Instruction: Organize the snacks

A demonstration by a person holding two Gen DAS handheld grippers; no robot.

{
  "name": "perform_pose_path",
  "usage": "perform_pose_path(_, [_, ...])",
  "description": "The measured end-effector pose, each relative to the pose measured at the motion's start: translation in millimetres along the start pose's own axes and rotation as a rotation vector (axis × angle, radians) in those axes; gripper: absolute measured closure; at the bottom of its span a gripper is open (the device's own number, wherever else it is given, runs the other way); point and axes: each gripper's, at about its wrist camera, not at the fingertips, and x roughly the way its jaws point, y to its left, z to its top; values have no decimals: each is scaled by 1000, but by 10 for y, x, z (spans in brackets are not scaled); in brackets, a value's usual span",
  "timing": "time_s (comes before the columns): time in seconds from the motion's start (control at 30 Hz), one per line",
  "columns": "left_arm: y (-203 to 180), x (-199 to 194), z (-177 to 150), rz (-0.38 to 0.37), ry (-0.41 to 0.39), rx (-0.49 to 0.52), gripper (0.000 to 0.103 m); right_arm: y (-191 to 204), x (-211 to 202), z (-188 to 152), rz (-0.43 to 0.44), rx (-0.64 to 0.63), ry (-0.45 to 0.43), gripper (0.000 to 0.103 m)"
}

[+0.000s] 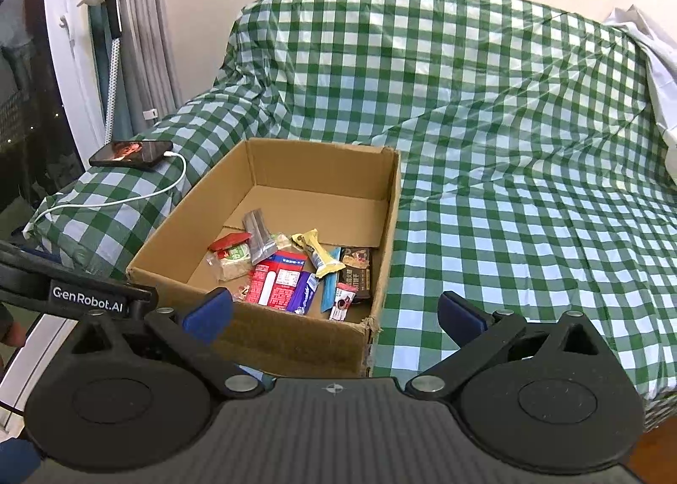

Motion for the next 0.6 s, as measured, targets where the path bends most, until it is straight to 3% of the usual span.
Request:
perform_pose_path(0.3, [36,-206,-86,-14,-66,-32,0,-17,-201,-61,-4,-19,-62,1])
perform_pose_path(0.47, [-10,-295,-148,83,-127,6,0,-32,-256,-82,20,-13,-83,1])
perform_pose_path(0.6, [15,-338,-151,71,-140,17,0,-30,-256,-84,22,-12,-77,1])
